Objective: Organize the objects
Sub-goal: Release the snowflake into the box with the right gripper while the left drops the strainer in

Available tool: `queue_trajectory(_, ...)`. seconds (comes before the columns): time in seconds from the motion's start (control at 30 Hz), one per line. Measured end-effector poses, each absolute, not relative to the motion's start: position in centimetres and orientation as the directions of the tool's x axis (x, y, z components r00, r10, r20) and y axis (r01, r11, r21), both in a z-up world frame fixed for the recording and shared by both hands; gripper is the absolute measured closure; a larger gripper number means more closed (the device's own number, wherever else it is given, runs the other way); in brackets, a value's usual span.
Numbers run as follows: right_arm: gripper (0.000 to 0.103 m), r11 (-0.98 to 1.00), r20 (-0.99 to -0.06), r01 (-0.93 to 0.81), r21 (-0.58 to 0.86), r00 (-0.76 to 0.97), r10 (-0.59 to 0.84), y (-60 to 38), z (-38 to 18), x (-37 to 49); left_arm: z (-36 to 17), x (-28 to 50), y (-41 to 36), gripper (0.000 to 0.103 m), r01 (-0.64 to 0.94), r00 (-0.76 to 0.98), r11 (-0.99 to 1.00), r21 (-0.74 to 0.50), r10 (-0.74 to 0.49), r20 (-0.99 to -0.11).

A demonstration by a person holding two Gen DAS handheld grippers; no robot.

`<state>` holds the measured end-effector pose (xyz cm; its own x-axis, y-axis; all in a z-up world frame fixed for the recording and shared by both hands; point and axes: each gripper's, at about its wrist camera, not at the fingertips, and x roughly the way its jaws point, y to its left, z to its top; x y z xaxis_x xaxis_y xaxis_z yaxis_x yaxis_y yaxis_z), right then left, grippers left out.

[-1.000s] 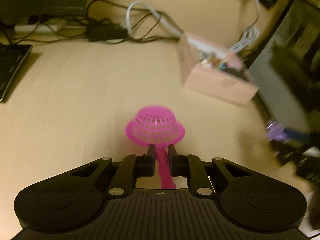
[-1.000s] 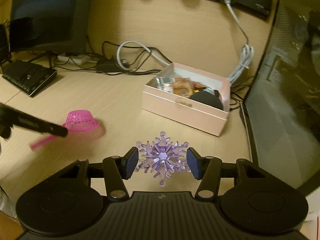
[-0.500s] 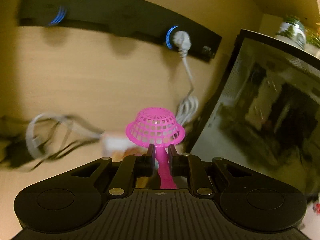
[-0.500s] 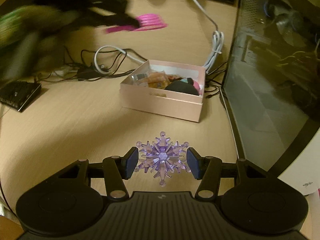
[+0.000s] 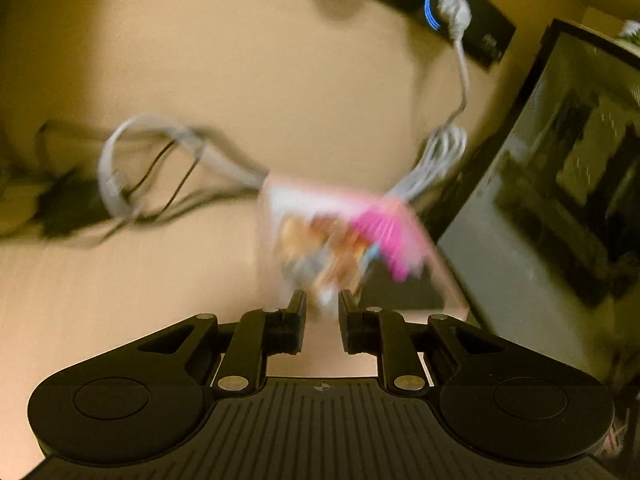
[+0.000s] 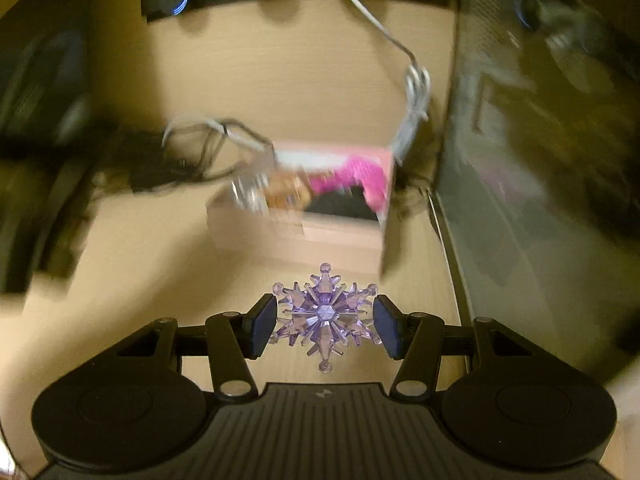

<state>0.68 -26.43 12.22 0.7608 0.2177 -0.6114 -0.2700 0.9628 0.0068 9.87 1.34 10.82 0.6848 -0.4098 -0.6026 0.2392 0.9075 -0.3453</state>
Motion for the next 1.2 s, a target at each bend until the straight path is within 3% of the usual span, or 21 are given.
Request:
queue_trajectory(0.17, 0.050, 0.966, -0.459, -0.260, -0.012, 0.859, 0.225, -23.3, 16.1, 7.8, 8.1, 6.2, 3.8, 0.084, 0.151, 0.624, 0.915, -0.375, -0.383, -0.681)
queue_trajectory(0.27, 0.036, 0.975, -0.363, -0.217, -0.047, 0.913, 0.186, -21.1, 17.7, 12.4, 7.0, 5.7, 4.5, 0.084, 0.111, 0.599, 0.923, -0.368, -0.358, -0.717)
queue_trajectory(0.47, 0.036, 0.967, -0.458, -0.245, -0.071, 0.869, 0.186, -21.3, 14.6, 11.7, 7.6, 6.4, 5.7, 0.084, 0.097, 0.627, 0.920, -0.379, -0.352, -0.695)
queue_trajectory(0.6, 0.037, 0.955, -0.552, -0.245, -0.167, 0.826, 0.116, -22.2, 10.2, 9.0, 8.6, 8.8, 4.6, 0.084, 0.127, 0.645, 0.913, -0.387, -0.372, -0.668)
queue_trajectory(0.73, 0.041, 0.964, -0.612, -0.199, -0.175, 0.789, 0.052, -23.5, 8.2, 8.6, 9.7, 11.7, 2.3, 0.084, 0.166, 0.675, 0.919, -0.357, -0.370, -0.638)
queue_trajectory(0.87, 0.042, 0.968, -0.618, -0.163, -0.189, 0.786, 0.012, -24.0, 7.3, 9.2, 9.3, 15.1, 0.2, 0.084, 0.155, 0.659, 0.952, -0.264, -0.299, -0.690)
queue_trajectory(0.9, 0.042, 0.968, -0.618, -0.158, -0.194, 0.786, 0.005, -24.0, 7.2, 9.6, 8.9, 15.8, -0.1, 0.072, 0.154, 0.645, 0.960, -0.232, -0.276, -0.713)
queue_trajectory(0.97, 0.042, 0.966, -0.618, -0.152, -0.208, 0.786, -0.009, -23.7, 6.9, 10.2, 8.1, 16.8, -0.4, 0.059, 0.152, 0.628, 0.971, -0.187, -0.240, -0.740)
queue_trajectory(1.03, 0.041, 0.965, -0.620, -0.145, -0.217, 0.784, -0.022, -23.3, 6.6, 10.7, 8.0, 16.9, 0.2, 0.034, 0.113, 0.629, 0.980, -0.163, -0.198, -0.752)
queue_trajectory(1.2, 0.041, 0.963, -0.635, -0.187, -0.195, 0.772, 0.021, -21.9, 6.3, 11.2, 7.8, 15.2, 3.5, 0.019, 0.047, 0.648, 0.982, -0.181, -0.168, -0.743)
